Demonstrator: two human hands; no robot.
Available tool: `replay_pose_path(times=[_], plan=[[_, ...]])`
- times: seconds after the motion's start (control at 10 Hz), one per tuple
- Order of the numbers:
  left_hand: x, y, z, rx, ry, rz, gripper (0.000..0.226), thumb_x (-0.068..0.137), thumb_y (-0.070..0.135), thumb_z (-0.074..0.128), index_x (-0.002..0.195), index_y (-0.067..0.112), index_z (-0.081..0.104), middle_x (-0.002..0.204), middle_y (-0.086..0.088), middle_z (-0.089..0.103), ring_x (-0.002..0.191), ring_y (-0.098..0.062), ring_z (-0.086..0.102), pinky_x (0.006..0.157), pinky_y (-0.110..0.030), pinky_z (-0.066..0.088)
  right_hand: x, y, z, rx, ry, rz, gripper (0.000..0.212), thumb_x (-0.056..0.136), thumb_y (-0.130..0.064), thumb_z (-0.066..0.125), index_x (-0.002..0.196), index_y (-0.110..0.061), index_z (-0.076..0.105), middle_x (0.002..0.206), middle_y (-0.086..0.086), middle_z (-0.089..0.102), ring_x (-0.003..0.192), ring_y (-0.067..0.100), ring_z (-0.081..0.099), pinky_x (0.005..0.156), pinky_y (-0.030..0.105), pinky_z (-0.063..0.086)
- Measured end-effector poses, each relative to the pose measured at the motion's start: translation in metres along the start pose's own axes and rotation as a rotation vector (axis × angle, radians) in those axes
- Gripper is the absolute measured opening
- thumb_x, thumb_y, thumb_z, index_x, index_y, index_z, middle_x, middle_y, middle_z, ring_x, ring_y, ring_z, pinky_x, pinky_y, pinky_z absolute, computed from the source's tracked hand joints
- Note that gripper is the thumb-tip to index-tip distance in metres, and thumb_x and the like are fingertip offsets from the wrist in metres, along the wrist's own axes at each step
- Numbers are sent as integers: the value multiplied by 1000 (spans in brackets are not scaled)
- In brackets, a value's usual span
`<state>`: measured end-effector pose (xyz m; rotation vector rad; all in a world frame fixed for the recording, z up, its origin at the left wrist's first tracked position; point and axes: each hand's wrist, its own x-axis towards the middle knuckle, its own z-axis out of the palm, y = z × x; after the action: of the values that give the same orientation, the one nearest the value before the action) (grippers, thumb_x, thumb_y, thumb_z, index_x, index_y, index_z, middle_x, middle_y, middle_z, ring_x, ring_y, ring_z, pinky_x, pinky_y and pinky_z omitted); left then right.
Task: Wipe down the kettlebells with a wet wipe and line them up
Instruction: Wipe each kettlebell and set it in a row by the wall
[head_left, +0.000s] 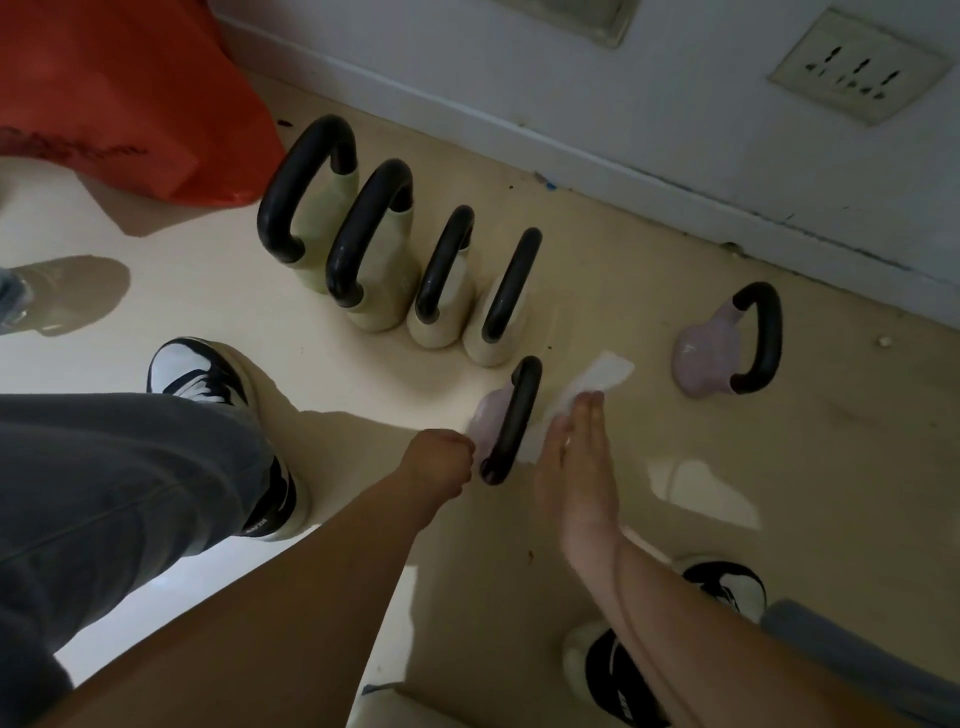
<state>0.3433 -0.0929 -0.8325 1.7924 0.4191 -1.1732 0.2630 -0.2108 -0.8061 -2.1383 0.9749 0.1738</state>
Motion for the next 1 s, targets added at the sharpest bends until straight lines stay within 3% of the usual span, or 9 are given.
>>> replay_pose_path(times=[0.1,0.2,0.3,0.4,0.6,0.7,0.8,0.9,1.0], plan=[[0,8,1,-2,19,36,22,94,-4,49,101,-2,69,104,-24,69,96,-39,69,90,-46,56,41,-26,-5,424,75,374,60,110,-44,19,157,-10,34,162,11,37,149,26,35,121,33,26],[1,8,-2,-25,64,54,27,93,-5,49,99,2,75,105,-22,72,96,-36,71,90,-46,57,62,-37,-8,485,62,431,59,111,-43,21,146,-3,49,141,18,57,130,32,54,105,32,39],[1,8,-7,-71,96,47,29,92,-6,45,99,-1,73,95,-20,70,86,-30,69,82,-42,56,69,-51,2,486,-24,442,61,110,-48,24,140,-4,54,126,15,63,114,31,61,93,33,45],[3,6,-9,-118,100,48,25,89,-9,45,94,-7,70,86,-18,61,77,-27,61,71,-35,45,63,-68,14,600,-24,542,60,110,-47,24,148,-8,47,141,15,58,128,33,55,106,39,42],[0,10,1,-73,22,-8,21,99,-1,47,95,7,66,98,-18,70,93,-33,69,86,-42,53,27,-47,28,839,-100,616,53,107,-53,28,129,-18,62,107,8,69,93,21,66,69,31,48],[1,8,1,70,20,-1,22,94,0,51,107,-6,68,107,-24,73,102,-37,70,90,-43,57,7,-27,30,836,-149,485,48,110,-48,23,127,-25,62,110,4,70,101,17,66,75,27,50],[-1,2,-3,112,47,26,19,90,3,56,97,-7,70,99,-28,73,80,-31,67,70,-35,53,-13,-27,43,789,-178,307,43,111,-40,22,146,-29,44,132,3,62,121,17,60,100,32,50],[-6,1,-4,79,50,29,19,91,12,62,93,-4,73,94,-24,74,76,-30,68,63,-31,50,-13,-43,54,726,-117,266,45,108,-42,27,151,-35,35,139,0,57,125,15,57,112,40,44],[-9,1,-5,63,56,27,18,90,1,57,94,-7,72,96,-28,72,70,-25,61,63,-31,49,1,-54,49,756,-80,445,50,105,-48,28,147,-28,47,132,5,62,118,22,61,104,41,50]])
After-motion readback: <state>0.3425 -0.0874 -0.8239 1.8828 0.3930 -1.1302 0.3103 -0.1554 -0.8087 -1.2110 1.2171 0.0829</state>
